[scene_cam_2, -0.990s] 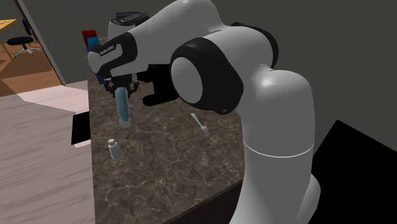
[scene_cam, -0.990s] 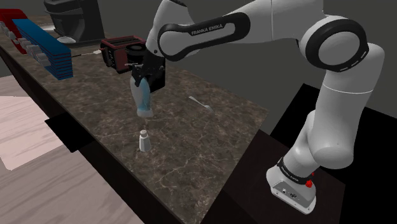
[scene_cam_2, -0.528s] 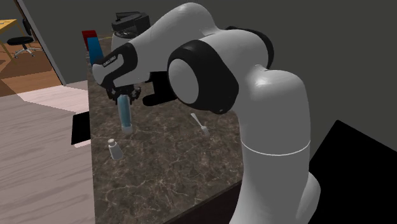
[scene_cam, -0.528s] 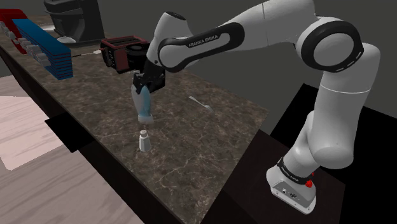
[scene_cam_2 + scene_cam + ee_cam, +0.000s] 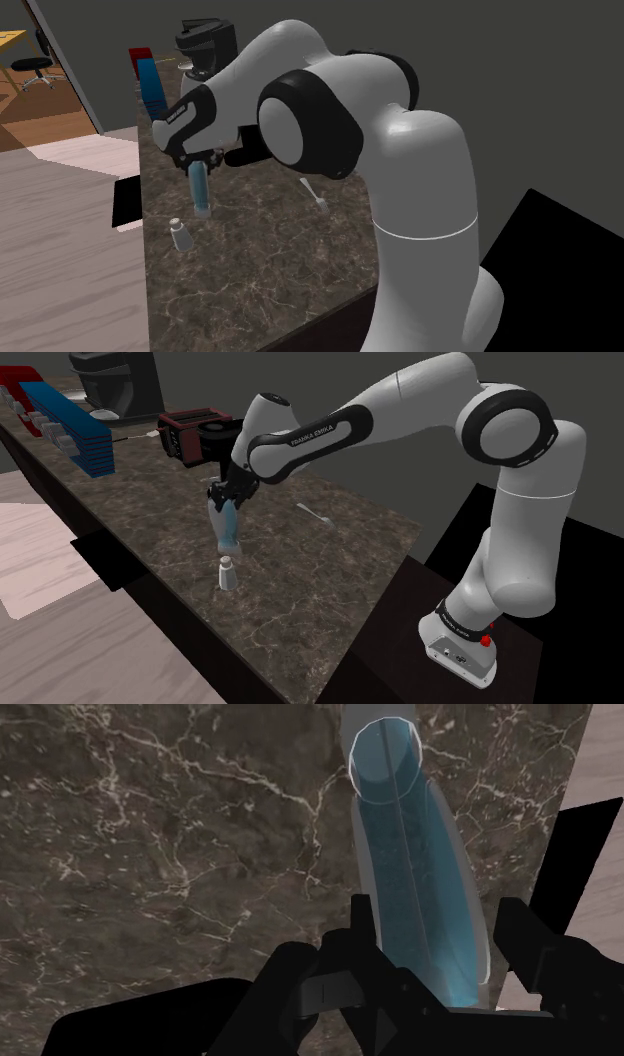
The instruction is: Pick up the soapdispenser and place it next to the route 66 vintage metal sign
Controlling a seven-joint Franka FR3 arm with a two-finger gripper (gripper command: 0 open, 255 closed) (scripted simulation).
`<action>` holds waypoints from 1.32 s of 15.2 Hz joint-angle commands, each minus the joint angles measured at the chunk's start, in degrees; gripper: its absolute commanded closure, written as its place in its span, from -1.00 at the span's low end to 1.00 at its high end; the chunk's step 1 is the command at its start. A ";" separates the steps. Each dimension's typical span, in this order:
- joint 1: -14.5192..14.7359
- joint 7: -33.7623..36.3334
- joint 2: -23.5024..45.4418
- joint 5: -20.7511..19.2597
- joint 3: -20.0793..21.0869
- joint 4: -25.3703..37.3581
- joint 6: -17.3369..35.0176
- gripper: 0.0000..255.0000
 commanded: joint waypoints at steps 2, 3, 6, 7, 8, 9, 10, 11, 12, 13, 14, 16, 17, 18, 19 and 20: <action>-0.04 -0.32 1.14 0.16 0.08 -0.71 1.91 1.00; -0.04 -0.42 1.56 0.22 0.11 -0.91 2.53 1.00; -0.07 -0.72 2.83 0.37 0.20 -1.49 4.37 1.00; -0.08 -0.78 3.07 0.41 0.21 -1.61 4.72 1.00; -0.07 -0.78 3.08 0.41 0.21 -1.60 4.72 1.00; -0.07 -0.78 3.08 0.41 0.21 -1.59 4.72 1.00; -0.07 -0.78 3.08 0.41 0.21 -1.59 4.71 1.00; -0.07 -0.78 3.09 0.41 0.20 -1.59 4.71 1.00; -0.07 -0.78 3.09 0.41 0.20 -1.59 4.71 1.00; -0.06 -0.78 3.09 0.41 0.20 -1.59 4.71 1.00; -0.06 -0.79 3.09 0.41 0.20 -1.59 4.71 1.00; -0.17 -0.94 2.77 0.52 0.24 -2.13 4.95 -1.00; -0.14 -0.90 2.89 0.48 0.23 -1.94 4.88 -1.00; -0.19 -0.98 2.84 0.53 0.25 -2.14 5.03 -1.00; -0.20 -1.00 2.83 0.54 0.25 -2.16 5.03 -1.00; -0.06 -0.79 3.08 0.41 0.20 -1.59 4.72 -1.00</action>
